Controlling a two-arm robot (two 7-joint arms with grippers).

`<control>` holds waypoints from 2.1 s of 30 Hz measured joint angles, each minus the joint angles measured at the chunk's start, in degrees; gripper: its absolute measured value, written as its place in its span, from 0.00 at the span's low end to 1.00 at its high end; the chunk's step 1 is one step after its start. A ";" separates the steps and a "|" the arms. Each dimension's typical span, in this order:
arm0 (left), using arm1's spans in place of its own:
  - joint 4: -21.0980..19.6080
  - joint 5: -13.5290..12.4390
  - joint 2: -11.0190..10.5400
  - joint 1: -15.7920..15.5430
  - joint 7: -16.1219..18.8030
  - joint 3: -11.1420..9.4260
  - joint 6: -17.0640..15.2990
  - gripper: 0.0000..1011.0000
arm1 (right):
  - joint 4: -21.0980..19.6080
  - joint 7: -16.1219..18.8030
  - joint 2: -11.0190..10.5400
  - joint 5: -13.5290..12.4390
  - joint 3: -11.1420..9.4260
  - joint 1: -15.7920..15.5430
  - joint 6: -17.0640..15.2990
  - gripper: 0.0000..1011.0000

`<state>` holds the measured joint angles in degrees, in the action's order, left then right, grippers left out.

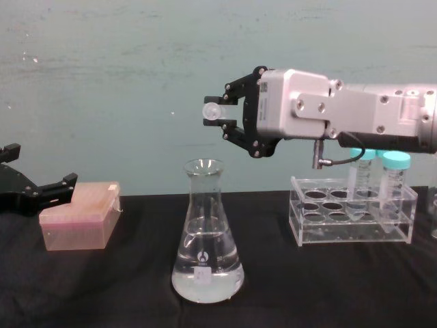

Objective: Pour the liquid from the test tube into the beaker using one hand.

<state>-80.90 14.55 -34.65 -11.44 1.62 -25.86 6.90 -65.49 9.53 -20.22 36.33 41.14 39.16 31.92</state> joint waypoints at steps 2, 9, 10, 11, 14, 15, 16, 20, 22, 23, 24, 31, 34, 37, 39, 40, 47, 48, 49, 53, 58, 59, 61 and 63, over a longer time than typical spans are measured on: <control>0.00 0.00 0.00 0.00 0.00 0.00 0.00 0.99 | -0.01 -0.50 -0.10 0.64 0.21 0.08 0.00 0.20; 0.00 0.00 0.00 0.00 0.00 0.00 0.00 0.99 | -0.15 -1.86 -0.44 2.17 0.86 0.23 0.14 0.20; 0.00 0.00 0.00 0.00 0.00 0.00 0.00 0.99 | -0.17 -2.11 -0.48 2.51 1.00 0.27 0.19 0.20; 0.00 0.00 0.00 0.00 0.00 0.00 0.00 0.99 | -0.18 -2.25 -0.51 2.68 1.08 0.31 0.21 0.20; 0.00 0.00 0.01 0.00 0.00 0.00 0.00 0.99 | -0.22 -2.89 -0.65 3.48 1.40 0.38 0.31 0.20; 0.00 0.00 0.00 0.00 0.00 0.00 0.00 0.99 | -0.25 -3.05 -0.69 3.68 1.47 0.39 0.32 0.20; 0.00 0.00 0.00 0.00 0.00 0.00 0.00 0.99 | -0.27 -3.25 -0.73 3.89 1.56 0.41 0.32 0.20; 0.00 0.00 0.00 0.00 0.00 0.00 0.01 0.99 | -0.33 -4.81 -0.94 5.71 2.18 0.62 0.32 0.20; 0.00 0.00 0.00 0.01 0.00 0.00 0.00 0.99 | -0.37 -5.25 -1.04 6.21 2.37 0.69 0.28 0.20; 0.00 0.00 0.00 0.00 0.00 0.00 0.00 0.99 | -0.38 -5.50 -1.09 6.52 2.46 0.71 0.25 0.20; 0.00 0.00 0.00 0.00 0.00 0.00 0.00 0.99 | -0.39 -5.77 -1.14 6.82 2.55 0.74 0.23 0.20; 0.00 0.00 0.00 0.00 0.00 0.00 0.00 0.99 | -0.67 -7.79 -1.73 9.05 3.33 0.91 -0.18 0.20; 0.00 0.00 0.00 0.00 0.00 0.00 0.01 0.99 | -0.92 -8.42 -2.02 9.62 3.55 0.92 -0.34 0.20; 0.00 0.00 0.00 0.01 0.00 0.00 0.00 0.99 | -1.28 -9.06 -2.42 10.23 3.76 0.92 -0.46 0.20; 0.00 0.00 0.00 0.01 0.00 0.00 0.01 0.99 | -1.51 -9.48 -2.67 10.66 3.93 0.92 -0.51 0.20; 0.00 0.00 0.00 0.00 0.00 0.00 0.00 0.99 | -1.57 -9.61 -2.75 10.81 3.99 0.92 -0.51 0.20; 0.00 0.00 0.00 0.00 0.00 0.00 0.01 0.99 | -1.88 -10.96 -3.37 12.34 4.76 1.00 -0.49 0.20; 0.00 0.00 0.00 0.00 0.00 0.00 0.00 0.99 | -1.88 -10.96 -3.37 12.34 4.76 1.00 -0.49 0.20; 0.00 0.00 0.00 0.01 0.00 0.00 0.00 0.99 | -1.88 -11.12 -3.42 12.50 4.85 1.04 -0.48 0.20; 0.00 0.00 0.00 0.00 0.00 0.00 0.00 0.99 | -1.88 -11.87 -3.61 13.30 5.29 1.22 -0.46 0.20; 0.00 0.00 0.00 0.01 0.00 0.00 0.00 0.99 | -1.73 -12.68 -3.73 13.98 5.70 1.44 -0.42 0.20; 0.00 0.00 0.00 0.00 0.00 0.00 0.00 0.99 | -1.64 -12.84 -3.73 14.09 5.80 1.53 -0.40 0.20; 0.00 0.00 0.00 0.00 0.00 0.00 0.00 0.99 | -1.58 -12.92 -3.73 14.14 5.84 1.57 -0.40 0.20; 0.00 0.00 0.00 0.00 0.00 0.00 0.00 0.99 | -1.50 -13.13 -3.73 14.27 5.96 1.65 -0.41 0.20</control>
<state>-80.90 14.55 -34.65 -11.43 1.62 -25.86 6.90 -66.99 -3.60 -23.95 50.60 47.10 40.81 31.51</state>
